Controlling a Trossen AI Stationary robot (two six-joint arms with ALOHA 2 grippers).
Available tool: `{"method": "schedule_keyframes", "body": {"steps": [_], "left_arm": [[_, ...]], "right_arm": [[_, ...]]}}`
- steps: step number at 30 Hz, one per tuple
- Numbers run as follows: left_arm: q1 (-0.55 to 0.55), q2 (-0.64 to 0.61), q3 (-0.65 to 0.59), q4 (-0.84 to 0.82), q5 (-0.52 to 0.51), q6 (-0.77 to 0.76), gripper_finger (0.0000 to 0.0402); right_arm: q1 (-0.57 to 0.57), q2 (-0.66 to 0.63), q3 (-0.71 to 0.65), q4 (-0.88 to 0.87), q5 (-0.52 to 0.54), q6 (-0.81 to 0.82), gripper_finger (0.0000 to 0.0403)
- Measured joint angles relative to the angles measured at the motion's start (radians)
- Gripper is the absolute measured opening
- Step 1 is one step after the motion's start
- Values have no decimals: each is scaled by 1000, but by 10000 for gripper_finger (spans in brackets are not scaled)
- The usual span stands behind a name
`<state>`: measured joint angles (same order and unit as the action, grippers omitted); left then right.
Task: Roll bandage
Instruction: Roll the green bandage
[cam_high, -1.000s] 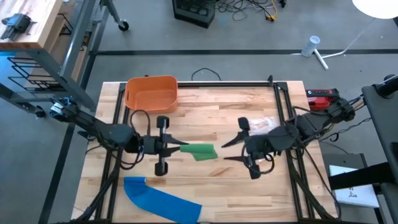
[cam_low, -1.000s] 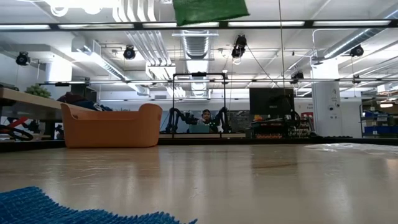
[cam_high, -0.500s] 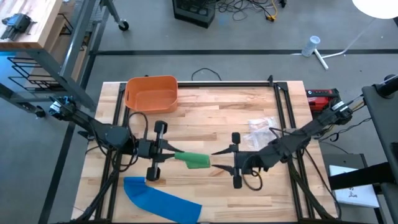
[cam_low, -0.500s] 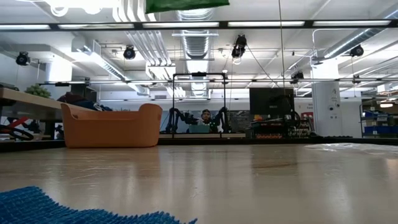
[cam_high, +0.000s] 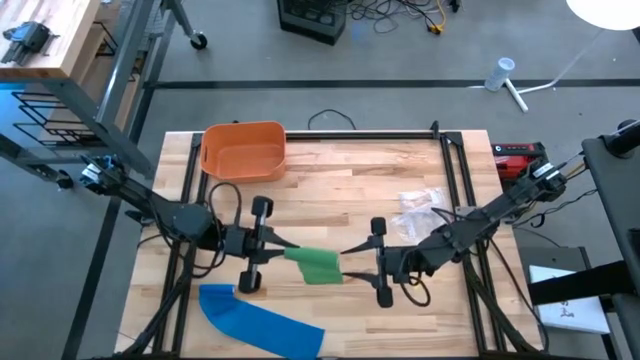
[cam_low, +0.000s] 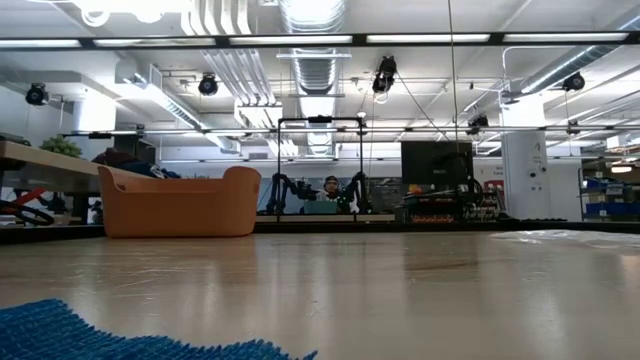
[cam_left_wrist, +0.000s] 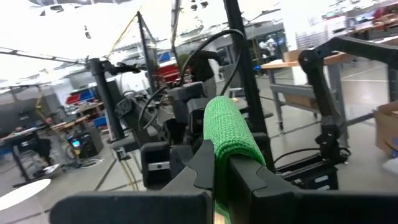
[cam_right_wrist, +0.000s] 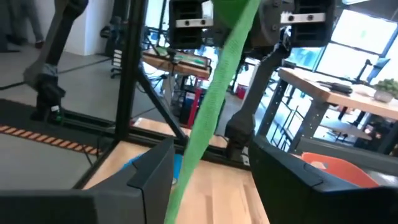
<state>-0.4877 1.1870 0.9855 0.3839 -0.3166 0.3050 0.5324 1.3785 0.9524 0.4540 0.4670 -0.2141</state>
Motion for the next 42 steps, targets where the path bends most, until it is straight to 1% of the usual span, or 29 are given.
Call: {"method": "schedule_keyframes", "body": {"steps": [6, 12, 22, 25, 28, 30, 32, 35, 36, 39, 42], "left_arm": [[0, 0, 0, 14, -15, -10, 4], [0, 0, 0, 16, -40, -19, 4], [0, 6, 0, 59, -41, -27, 5], [0, 6, 0, 90, -65, -27, 5], [3, 6, 0, 110, -85, -27, 5], [8, 6, 0, 113, -90, -27, 5], [11, 6, 0, 113, -92, -30, 5], [14, 6, 0, 128, -94, -37, 5], [14, 6, 0, 141, -95, -38, 5], [22, 6, 0, 185, -99, -27, 5], [36, 6, 0, 221, -149, 11, 5]], "right_arm": [[-7, 0, 27, -149, 2, 66, 212], [-14, -1, 36, -158, 5, 81, 214], [-112, 40, 34, -168, 5, 109, 199], [-122, 53, 34, -168, 5, 100, 189], [-123, 59, 34, -169, 4, 99, 164], [-123, 59, 34, -166, 4, 98, 136], [-123, 59, 34, -170, 3, 83, 96], [-123, 59, 34, -195, 3, 60, 23], [-123, 59, 36, -205, 2, 59, 12], [-123, 59, 36, -233, 1, 82, 11], [-121, 59, 36, -249, 1, 105, 3]]}}
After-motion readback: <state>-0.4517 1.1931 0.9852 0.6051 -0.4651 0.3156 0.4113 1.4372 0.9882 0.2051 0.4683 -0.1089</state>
